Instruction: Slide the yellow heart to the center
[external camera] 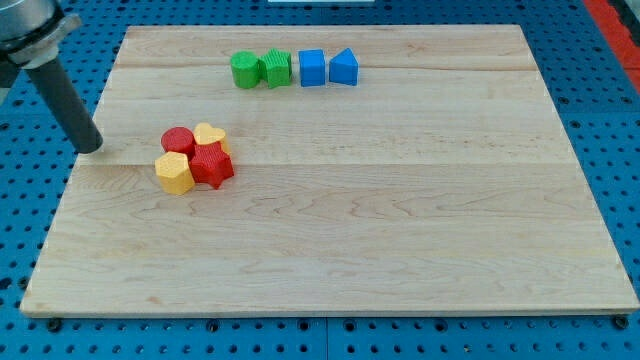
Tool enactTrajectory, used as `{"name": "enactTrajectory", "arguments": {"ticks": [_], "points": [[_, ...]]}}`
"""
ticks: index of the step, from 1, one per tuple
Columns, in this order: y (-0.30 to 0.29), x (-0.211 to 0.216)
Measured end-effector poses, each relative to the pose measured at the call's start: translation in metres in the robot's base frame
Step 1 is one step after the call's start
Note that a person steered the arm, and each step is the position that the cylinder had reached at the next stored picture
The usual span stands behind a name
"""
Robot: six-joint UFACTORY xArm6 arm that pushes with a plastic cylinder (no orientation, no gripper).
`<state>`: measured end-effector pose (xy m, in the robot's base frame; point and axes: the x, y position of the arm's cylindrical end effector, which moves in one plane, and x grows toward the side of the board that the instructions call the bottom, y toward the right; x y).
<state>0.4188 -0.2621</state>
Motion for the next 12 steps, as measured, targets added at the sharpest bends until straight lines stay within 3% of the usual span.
{"name": "enactTrajectory", "arguments": {"ticks": [4, 8, 10, 12], "points": [[0.145, -0.009], [0.176, -0.031], [0.179, -0.005], [0.185, -0.054]]}}
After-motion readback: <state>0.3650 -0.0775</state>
